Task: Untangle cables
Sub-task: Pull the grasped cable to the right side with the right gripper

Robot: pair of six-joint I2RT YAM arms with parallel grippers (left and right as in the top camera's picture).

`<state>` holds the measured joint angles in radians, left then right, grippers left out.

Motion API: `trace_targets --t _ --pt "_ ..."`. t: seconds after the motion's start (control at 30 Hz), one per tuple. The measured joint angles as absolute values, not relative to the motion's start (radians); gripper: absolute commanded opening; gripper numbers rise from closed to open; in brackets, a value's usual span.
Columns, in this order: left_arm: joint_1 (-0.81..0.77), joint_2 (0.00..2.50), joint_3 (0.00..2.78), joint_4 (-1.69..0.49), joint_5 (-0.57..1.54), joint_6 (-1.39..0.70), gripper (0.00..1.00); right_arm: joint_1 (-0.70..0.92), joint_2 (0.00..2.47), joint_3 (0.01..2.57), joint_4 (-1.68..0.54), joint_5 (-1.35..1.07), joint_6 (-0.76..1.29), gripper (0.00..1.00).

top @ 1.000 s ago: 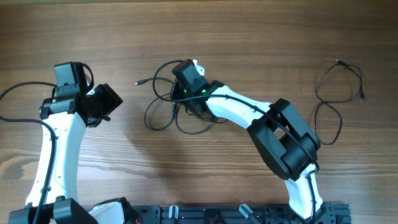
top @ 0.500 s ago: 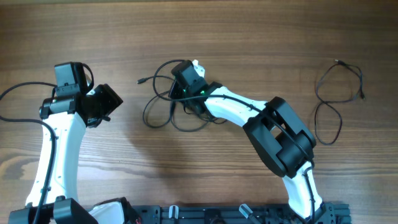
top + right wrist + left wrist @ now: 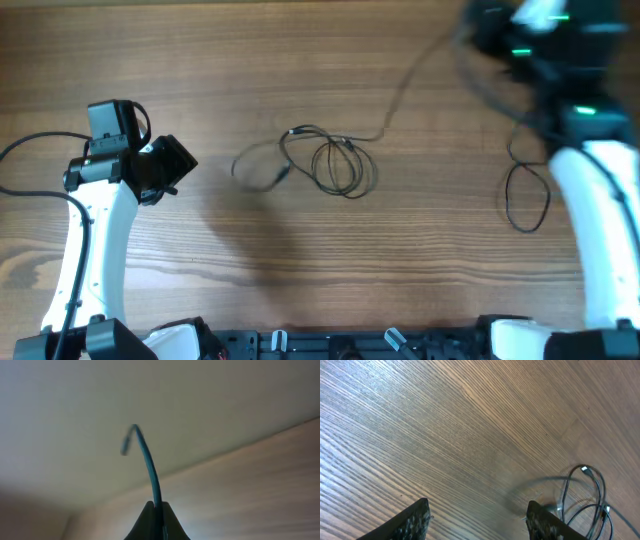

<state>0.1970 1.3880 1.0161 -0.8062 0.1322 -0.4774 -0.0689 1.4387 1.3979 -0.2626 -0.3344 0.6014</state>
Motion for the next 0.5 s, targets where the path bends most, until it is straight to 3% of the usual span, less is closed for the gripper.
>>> trace_targets --t 0.17,0.27,0.3,0.5 --pt "0.197 1.388 1.016 -0.808 0.133 -0.477 0.64 -0.506 1.407 1.399 -0.366 -0.332 0.627 0.05" --pt "0.197 1.388 1.016 -0.808 0.136 -0.477 0.64 -0.572 1.491 1.403 -0.498 -0.333 0.575 0.74" --pt "0.197 1.388 1.016 -0.808 0.136 -0.477 0.64 -0.572 1.518 1.403 -0.521 -0.333 0.561 0.81" --pt "0.197 1.388 1.016 -0.807 0.139 -0.477 0.64 -0.498 1.661 1.403 -0.718 -0.494 0.401 0.90"
